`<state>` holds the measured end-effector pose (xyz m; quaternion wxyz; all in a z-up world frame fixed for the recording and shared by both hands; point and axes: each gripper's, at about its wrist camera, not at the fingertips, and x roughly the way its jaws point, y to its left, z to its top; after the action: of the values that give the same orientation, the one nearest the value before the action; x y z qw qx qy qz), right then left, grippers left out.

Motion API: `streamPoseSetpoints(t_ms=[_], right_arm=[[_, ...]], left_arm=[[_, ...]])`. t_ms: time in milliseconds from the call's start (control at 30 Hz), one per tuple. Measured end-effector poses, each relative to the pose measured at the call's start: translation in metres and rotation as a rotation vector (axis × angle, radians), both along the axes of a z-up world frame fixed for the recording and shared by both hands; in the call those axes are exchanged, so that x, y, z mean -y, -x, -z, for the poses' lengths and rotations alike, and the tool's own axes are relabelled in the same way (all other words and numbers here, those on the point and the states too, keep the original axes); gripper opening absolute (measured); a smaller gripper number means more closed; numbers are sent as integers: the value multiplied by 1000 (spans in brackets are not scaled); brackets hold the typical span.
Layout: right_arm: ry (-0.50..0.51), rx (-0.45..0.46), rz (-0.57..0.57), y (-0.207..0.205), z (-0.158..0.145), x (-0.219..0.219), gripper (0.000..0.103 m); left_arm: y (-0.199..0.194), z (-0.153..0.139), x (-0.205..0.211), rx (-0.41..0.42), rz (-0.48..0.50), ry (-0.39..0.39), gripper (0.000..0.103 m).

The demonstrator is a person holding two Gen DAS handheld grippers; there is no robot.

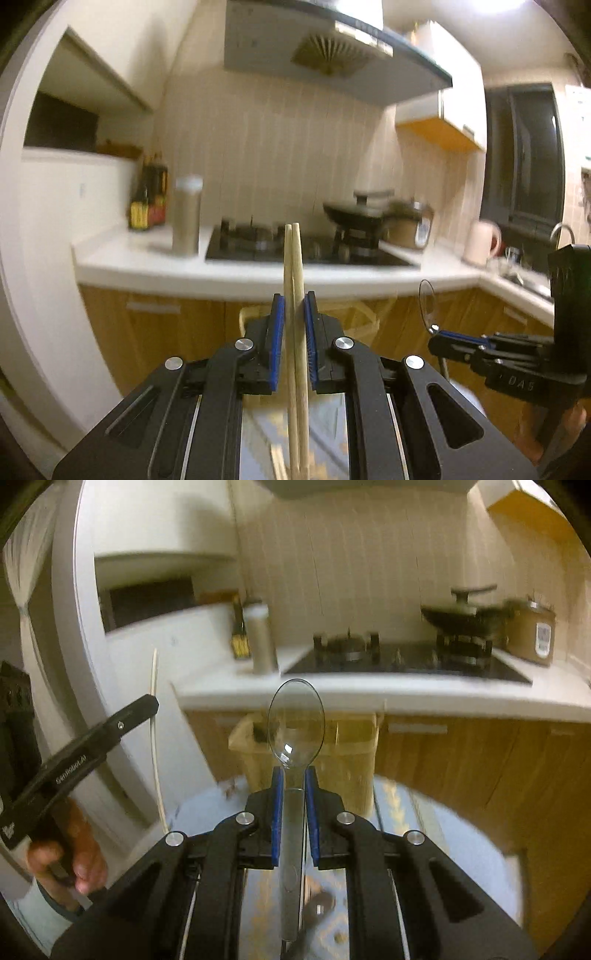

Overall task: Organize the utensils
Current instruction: 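Lift both over the tan basket and open both tools to drop chopsticks and spoon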

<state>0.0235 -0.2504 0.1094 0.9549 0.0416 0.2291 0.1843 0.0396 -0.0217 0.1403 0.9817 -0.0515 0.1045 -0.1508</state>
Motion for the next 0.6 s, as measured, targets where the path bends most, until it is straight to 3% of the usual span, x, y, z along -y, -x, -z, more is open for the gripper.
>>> streamPoseSetpoints(t_ms=[167, 367, 600], right_arm=[[-46, 102, 33, -26, -32, 1, 10], [-71, 194, 73, -68, -52, 3, 10], [-80, 246, 162, -122, -42, 6, 10]], left_arm=[[-11, -24, 12, 121, -38, 0, 9], [-36, -37, 18, 193, -57, 22, 9], [-74, -24, 21, 228, -67, 21, 9]])
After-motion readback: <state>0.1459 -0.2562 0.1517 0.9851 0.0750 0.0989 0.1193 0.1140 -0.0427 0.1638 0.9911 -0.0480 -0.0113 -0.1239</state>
